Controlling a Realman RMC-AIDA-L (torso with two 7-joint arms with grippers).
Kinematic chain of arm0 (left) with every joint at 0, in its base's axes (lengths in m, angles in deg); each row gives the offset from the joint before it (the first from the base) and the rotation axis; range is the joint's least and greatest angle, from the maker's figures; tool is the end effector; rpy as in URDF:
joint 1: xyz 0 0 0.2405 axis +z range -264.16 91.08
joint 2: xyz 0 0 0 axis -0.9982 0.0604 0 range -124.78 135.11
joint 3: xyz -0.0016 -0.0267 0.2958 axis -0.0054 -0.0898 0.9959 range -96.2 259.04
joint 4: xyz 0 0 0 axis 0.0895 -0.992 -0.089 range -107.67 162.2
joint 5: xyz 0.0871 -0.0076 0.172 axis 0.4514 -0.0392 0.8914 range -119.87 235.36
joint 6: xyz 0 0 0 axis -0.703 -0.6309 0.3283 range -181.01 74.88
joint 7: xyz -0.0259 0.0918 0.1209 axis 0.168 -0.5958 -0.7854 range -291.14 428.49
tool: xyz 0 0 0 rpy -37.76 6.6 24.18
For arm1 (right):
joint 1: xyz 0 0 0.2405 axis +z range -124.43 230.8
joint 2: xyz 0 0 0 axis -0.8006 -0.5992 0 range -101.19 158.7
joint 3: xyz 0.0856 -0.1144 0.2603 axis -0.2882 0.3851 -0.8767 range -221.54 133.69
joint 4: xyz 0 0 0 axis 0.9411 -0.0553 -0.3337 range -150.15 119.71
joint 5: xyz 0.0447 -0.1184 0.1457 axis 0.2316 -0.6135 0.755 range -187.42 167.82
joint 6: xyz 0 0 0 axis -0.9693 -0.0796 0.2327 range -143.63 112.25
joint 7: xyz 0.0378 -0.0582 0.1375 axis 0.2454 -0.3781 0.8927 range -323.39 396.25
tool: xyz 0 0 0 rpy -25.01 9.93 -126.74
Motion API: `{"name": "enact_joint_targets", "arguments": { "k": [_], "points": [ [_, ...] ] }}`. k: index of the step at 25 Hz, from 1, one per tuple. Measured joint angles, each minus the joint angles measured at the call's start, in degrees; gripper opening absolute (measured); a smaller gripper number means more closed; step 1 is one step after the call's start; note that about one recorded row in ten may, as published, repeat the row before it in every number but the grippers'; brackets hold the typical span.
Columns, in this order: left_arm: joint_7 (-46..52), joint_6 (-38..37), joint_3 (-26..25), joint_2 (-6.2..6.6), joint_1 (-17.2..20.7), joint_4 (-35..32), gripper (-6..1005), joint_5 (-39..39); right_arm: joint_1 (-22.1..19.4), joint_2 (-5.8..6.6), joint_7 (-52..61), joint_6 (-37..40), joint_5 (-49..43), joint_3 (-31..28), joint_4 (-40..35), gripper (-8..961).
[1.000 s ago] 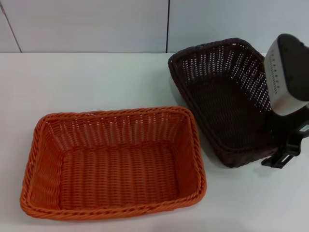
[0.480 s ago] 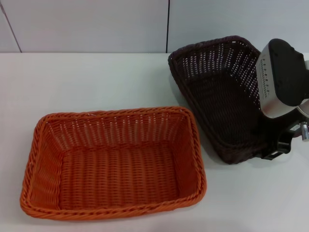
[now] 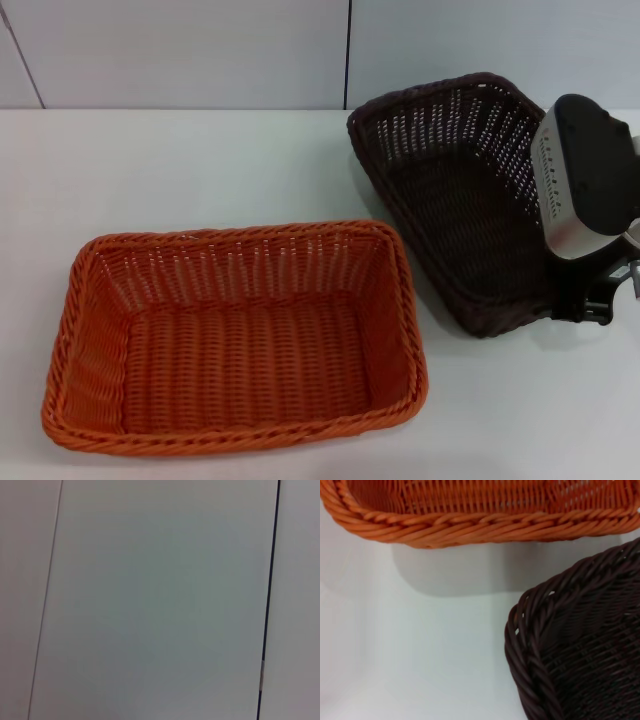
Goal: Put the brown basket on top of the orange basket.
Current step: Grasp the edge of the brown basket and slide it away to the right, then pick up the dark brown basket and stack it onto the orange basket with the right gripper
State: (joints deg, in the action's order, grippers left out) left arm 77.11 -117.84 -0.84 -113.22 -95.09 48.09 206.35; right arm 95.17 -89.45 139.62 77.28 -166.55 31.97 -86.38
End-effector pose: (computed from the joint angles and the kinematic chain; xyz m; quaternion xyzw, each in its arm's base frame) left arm -0.4215 0.2767 0.0436 -0.5338 -0.3014 -0.2898 0.7350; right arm 0.2178 0.3847 -0.0154 -0.9518 -0.0306 -0.2937 0.0835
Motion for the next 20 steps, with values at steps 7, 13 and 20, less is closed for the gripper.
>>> {"name": "enact_joint_targets", "arguments": {
  "k": [7,13,20],
  "points": [
    [0.00,0.00,0.00,0.00,0.04,-0.19,786,0.03,-1.53,-0.13,0.19,2.77,-2.72,-1.00,-8.06,185],
    [0.00,0.00,-0.07,0.00,0.01,-0.19,786,0.03,-2.43,-0.34,0.49,6.24,-4.83,-2.07,-15.32,156],
    [0.00,0.00,-0.39,0.06,-0.31,-0.17,786,0.00,-2.94,-0.49,1.17,9.34,-5.93,-1.79,-23.73,156]
  ]
}}
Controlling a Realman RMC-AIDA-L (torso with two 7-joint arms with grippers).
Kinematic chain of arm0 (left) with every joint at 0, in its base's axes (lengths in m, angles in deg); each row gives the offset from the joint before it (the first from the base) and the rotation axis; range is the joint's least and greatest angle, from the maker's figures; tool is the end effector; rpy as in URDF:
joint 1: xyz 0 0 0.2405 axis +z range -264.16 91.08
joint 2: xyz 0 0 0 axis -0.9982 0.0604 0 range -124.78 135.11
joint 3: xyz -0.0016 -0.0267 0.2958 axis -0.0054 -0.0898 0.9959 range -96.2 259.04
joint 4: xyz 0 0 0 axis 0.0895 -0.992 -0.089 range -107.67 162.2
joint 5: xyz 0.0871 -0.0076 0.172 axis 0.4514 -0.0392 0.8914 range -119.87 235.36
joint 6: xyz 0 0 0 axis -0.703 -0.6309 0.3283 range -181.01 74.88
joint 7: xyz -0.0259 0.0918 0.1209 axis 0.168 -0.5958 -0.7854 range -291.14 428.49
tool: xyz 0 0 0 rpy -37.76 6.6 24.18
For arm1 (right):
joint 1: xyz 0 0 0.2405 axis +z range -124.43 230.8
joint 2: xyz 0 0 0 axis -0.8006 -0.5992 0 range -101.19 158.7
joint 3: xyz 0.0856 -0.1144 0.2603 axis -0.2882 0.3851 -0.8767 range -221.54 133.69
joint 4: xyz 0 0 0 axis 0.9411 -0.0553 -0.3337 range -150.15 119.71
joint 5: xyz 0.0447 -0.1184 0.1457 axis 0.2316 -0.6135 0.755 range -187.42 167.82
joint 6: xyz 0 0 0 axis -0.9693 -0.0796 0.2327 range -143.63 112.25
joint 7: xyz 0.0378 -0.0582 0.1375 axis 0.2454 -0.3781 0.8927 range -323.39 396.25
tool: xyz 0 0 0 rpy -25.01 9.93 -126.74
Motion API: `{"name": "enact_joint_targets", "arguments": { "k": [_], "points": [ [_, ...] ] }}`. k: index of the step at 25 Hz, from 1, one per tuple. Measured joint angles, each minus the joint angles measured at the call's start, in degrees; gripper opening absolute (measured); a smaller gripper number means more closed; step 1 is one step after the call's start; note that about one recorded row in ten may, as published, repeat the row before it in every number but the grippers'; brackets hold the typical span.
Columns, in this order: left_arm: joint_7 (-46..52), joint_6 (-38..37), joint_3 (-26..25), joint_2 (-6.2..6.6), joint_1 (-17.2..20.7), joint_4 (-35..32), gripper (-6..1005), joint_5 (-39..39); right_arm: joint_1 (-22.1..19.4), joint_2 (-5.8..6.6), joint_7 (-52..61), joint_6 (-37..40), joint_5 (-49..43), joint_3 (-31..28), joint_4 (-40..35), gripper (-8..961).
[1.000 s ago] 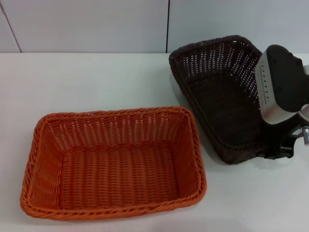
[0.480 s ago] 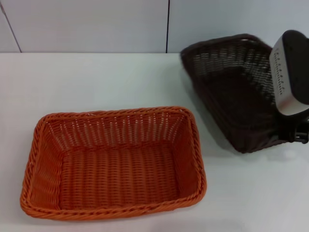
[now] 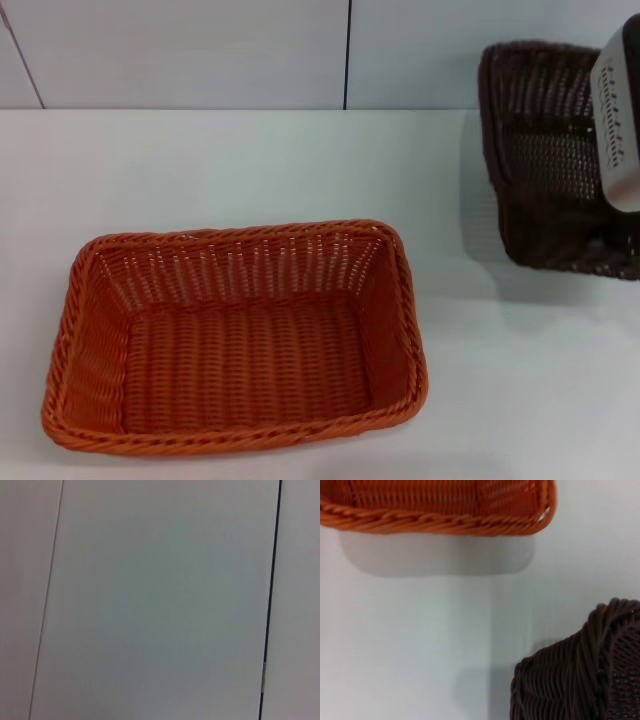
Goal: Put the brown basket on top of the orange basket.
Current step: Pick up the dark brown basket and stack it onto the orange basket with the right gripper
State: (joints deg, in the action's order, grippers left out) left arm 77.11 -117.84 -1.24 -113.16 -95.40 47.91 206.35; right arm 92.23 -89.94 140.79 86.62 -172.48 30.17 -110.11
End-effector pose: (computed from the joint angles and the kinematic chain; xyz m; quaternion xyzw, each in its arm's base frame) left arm -0.4216 0.2783 0.0452 -0.5320 -0.3006 -0.2901 0.7365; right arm 0.1802 0.3746 0.0392 -0.9272 -0.0799 -0.3167 0.1833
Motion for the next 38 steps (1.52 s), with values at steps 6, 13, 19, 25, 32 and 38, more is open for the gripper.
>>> {"name": "enact_joint_targets", "arguments": {
  "k": [6,13,19,25,32,38],
  "points": [
    [0.16,0.00,-0.15,0.03,0.15,0.00,786,0.00,-0.43,-0.08,-0.37,0.37,0.04,2.34,-5.88,155],
    [2.04,-0.33,-0.13,0.11,0.76,0.00,786,0.02,1.12,0.05,-4.36,1.80,0.11,8.42,-13.80,155],
    [2.06,-0.45,0.27,0.02,1.13,0.04,786,0.02,1.74,-0.02,-8.85,1.68,1.87,13.29,-17.05,156],
    [2.09,-0.48,-0.14,-0.20,1.52,0.03,786,0.01,3.16,0.18,-14.35,1.00,10.88,13.53,-18.49,156],
    [2.11,-0.97,-3.54,-0.01,2.89,0.46,786,-0.15,3.02,0.14,-21.22,2.15,15.90,13.92,-18.20,155],
    [2.12,-1.68,-6.78,0.03,3.93,0.81,786,-0.16,1.46,0.04,-24.55,3.18,20.06,12.53,-16.50,155]
  ]
}}
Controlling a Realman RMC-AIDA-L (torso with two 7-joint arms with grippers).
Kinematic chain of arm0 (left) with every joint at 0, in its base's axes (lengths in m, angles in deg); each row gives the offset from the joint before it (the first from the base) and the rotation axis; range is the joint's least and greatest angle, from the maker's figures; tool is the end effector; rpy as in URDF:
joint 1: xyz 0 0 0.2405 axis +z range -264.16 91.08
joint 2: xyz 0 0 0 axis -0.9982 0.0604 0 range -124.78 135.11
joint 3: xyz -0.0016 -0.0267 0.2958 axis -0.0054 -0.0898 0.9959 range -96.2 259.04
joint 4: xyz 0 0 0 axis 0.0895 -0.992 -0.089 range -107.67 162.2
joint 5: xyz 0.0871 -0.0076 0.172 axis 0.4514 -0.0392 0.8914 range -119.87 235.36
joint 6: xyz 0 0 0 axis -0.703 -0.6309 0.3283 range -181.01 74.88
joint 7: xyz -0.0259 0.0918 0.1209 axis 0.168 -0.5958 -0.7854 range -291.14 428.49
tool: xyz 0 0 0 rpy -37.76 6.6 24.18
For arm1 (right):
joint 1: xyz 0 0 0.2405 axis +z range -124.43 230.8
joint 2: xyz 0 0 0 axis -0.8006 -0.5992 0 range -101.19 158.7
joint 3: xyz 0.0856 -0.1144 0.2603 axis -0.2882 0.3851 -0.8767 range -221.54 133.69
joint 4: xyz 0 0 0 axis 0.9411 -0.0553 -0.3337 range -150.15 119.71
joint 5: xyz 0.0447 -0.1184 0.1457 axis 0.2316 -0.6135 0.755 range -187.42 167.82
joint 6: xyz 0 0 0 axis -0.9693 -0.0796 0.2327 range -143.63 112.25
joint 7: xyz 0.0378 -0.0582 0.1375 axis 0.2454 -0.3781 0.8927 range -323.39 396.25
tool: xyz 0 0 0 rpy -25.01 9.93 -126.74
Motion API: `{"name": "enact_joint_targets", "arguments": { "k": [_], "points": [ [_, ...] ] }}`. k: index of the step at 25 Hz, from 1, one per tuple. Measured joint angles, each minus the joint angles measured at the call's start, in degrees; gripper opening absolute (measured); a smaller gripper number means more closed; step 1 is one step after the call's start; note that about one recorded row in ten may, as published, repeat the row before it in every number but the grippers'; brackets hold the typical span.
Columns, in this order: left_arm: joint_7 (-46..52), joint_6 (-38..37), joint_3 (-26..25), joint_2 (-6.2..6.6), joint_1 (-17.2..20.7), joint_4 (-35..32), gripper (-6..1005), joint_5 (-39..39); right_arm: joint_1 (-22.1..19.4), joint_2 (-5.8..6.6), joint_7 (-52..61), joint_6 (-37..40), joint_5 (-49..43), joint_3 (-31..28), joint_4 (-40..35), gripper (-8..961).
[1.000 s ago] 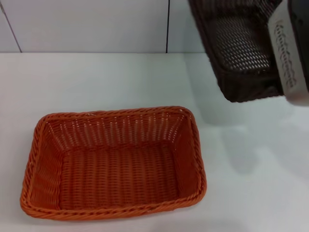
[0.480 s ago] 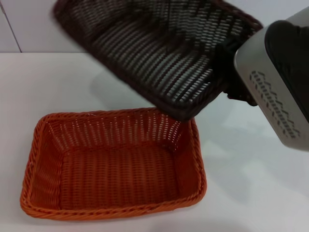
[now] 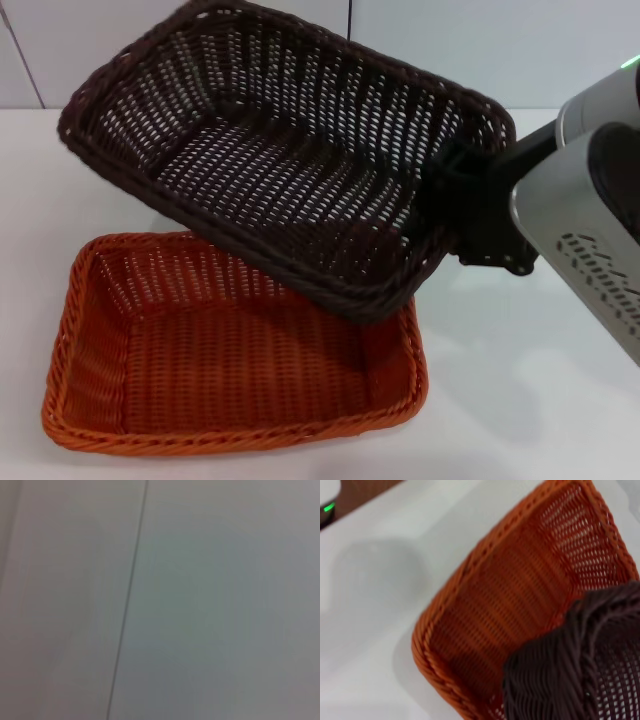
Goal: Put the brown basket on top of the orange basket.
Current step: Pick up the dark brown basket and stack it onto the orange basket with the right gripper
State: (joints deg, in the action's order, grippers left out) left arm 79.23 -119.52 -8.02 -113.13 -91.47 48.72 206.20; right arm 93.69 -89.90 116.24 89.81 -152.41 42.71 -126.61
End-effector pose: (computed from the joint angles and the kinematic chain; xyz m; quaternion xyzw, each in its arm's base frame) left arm -0.4460 0.2450 0.0715 -0.4618 -0.3157 -0.2901 0.7764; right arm 0.0827 0.3195 0.0025 -0.8371 -0.4990 -0.2128 0.0701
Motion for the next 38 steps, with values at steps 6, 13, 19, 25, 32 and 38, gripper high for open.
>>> {"name": "enact_joint_targets", "arguments": {
  "k": [6,13,19,25,32,38],
  "points": [
    [0.00,-0.07,-1.33,0.13,0.03,-0.23,786,-0.01,0.72,0.03,-1.70,0.99,1.95,0.04,0.00,155],
    [-0.25,-0.07,-1.59,0.16,0.06,-0.32,786,-0.01,1.29,0.25,-6.88,3.89,4.90,0.39,0.91,156],
    [-0.53,-0.03,-1.62,0.05,-0.70,-0.18,786,0.00,0.97,0.94,-12.24,4.53,5.15,-0.44,3.04,156],
    [-0.78,-0.06,-1.34,-0.18,-0.93,-0.60,786,0.00,-1.43,0.70,-22.93,4.06,3.46,-4.41,2.73,155],
    [-0.78,-2.41,-1.37,-0.27,-0.21,-0.71,786,0.00,-2.69,0.19,-31.30,1.48,3.37,-6.81,7.56,155],
    [-0.67,-3.11,-1.39,-0.33,0.05,-0.79,786,0.00,-1.84,0.18,-35.33,-1.57,3.71,-6.98,10.45,155]
  ]
}}
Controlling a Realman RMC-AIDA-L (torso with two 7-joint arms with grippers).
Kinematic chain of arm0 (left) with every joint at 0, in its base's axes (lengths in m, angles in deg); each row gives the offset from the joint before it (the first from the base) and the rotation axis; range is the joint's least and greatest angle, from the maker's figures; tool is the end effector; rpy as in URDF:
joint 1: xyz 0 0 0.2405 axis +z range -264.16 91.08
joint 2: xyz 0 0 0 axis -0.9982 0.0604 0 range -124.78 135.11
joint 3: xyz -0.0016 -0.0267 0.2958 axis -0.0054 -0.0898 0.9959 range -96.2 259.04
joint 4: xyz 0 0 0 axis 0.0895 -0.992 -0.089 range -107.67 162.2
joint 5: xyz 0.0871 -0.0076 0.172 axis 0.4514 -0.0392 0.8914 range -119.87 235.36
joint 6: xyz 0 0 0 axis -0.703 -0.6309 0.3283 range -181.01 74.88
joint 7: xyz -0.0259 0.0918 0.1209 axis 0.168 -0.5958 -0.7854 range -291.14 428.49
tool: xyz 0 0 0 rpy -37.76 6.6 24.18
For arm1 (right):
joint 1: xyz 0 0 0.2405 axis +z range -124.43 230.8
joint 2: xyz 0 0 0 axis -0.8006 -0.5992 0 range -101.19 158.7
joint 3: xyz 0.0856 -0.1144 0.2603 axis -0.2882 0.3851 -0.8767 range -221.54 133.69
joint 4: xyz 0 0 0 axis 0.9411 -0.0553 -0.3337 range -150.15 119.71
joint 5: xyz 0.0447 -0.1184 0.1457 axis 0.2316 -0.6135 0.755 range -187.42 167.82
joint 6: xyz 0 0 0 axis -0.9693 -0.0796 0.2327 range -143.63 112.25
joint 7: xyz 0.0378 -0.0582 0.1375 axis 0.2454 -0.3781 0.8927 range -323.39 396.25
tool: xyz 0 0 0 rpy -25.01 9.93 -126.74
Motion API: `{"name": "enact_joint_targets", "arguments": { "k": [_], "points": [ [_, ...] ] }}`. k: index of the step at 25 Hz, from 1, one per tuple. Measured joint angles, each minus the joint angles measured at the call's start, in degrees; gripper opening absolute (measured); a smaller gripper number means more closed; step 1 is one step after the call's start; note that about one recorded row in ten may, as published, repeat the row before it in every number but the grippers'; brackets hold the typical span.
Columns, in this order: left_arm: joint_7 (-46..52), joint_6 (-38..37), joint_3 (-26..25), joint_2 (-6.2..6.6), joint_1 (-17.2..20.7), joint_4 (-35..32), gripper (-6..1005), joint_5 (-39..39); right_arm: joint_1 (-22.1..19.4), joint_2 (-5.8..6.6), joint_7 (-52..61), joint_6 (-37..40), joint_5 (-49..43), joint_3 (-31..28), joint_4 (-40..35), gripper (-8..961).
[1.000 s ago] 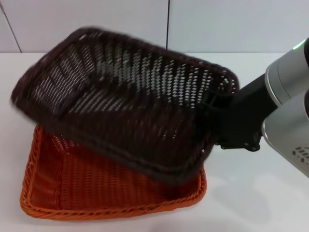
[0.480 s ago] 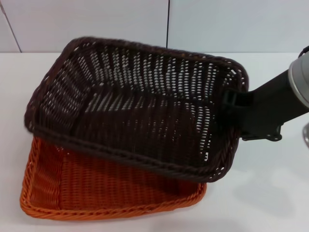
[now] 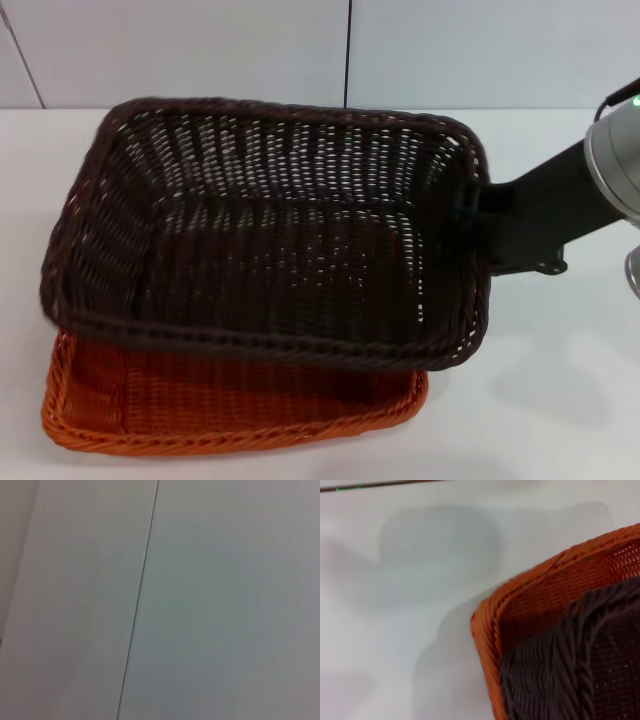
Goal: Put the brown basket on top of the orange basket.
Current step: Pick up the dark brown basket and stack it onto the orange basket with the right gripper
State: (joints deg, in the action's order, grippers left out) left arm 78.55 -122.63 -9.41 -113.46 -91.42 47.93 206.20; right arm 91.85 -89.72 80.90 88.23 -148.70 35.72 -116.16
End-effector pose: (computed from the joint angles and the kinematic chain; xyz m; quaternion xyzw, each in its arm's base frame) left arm -0.4440 0.2397 0.0772 -0.4493 -0.2970 -0.2933 0.7899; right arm 0.1169 0.3359 0.0029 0.7322 0.6554 0.1854 0.0006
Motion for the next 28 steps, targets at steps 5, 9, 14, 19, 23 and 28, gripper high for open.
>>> {"name": "enact_joint_targets", "arguments": {
  "k": [5,9,14,19,23,28],
  "points": [
    [-0.02,0.23,0.09,-0.04,-0.55,-1.15,786,0.00,1.62,0.00,-0.31,-0.54,0.31,0.34,1.90,154],
    [0.01,0.25,0.18,-0.03,-0.64,-1.25,786,0.00,2.15,-0.06,-0.31,-1.43,0.33,1.22,3.29,154],
    [0.06,-0.13,-0.13,-0.01,-0.64,-1.24,786,-0.02,2.16,-0.28,-0.32,-2.64,0.38,2.39,3.44,154],
    [0.11,-0.35,-0.18,0.06,-0.52,-1.21,786,-0.04,1.79,-0.39,-0.22,-3.80,0.76,3.96,3.62,154],
    [0.06,-0.31,-0.20,0.08,-0.52,-1.23,786,-0.05,1.76,-0.44,0.08,-4.47,1.00,5.16,3.79,153],
    [0.23,-0.16,-0.75,0.15,-0.46,-1.30,786,-0.13,1.55,-0.53,1.20,-5.45,1.01,6.58,3.77,153]
  ]
}}
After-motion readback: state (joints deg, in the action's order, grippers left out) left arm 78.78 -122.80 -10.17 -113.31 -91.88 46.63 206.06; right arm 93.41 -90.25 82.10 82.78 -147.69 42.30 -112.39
